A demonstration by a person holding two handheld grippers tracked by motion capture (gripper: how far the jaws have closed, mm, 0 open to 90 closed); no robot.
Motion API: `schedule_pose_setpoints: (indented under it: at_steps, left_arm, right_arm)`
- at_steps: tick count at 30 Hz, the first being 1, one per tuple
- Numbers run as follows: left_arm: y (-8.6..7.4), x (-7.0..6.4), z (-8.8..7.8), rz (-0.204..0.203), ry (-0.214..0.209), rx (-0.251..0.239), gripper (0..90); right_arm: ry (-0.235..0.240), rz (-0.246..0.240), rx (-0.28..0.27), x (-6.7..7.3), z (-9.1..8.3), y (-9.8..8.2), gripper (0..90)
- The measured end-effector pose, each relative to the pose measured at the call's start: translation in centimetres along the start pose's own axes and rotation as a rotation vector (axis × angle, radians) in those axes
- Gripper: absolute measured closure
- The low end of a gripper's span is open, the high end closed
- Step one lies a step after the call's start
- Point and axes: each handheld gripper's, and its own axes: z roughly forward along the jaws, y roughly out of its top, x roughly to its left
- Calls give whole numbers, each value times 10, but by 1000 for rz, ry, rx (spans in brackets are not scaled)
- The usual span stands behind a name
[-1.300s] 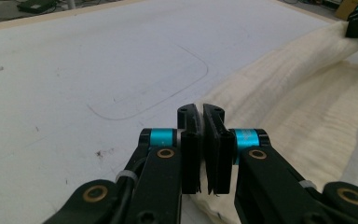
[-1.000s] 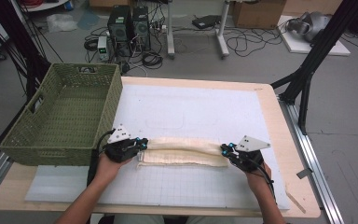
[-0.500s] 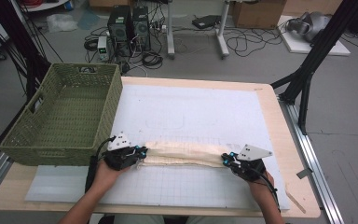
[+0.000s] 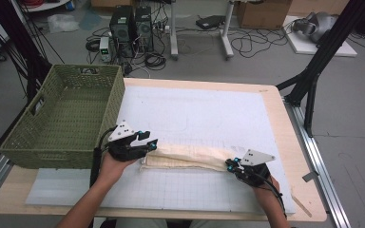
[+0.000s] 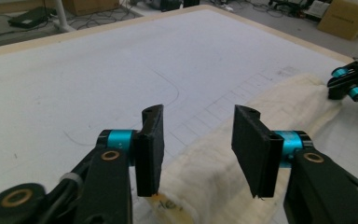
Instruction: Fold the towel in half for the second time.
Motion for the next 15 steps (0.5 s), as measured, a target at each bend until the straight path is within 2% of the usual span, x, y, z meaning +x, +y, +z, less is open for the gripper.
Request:
schedule_pose_setpoints:
  at_steps: [2,6,7,8,9,11,12,15]
  left_arm:
    - [-2,3,10,-24,-2,22,584]
    - [-12,2,24,-6,-9,124,652]
    - [-14,0,25,19,-16,163,664]
    - [-15,-1,25,28,-21,171,678]
    - [-18,-3,25,28,-18,154,696]
    - [-23,-5,24,35,-24,186,713]
    - [-26,-6,24,51,-28,208,715]
    - [-34,-10,22,68,-28,212,723]
  right_arm:
    - [2,0,-5,0,0,0,850]
    - [9,4,-8,-1,-2,-1,849]
    - [13,7,-10,-1,-1,-1,844]
    - [13,13,-8,-1,-2,-1,836]
    - [16,18,-12,-1,-3,-1,824]
    - [10,29,-25,-2,-5,1,755]
    - [4,35,-40,-2,-7,3,731]
    - [-19,73,-99,-3,-14,11,625]
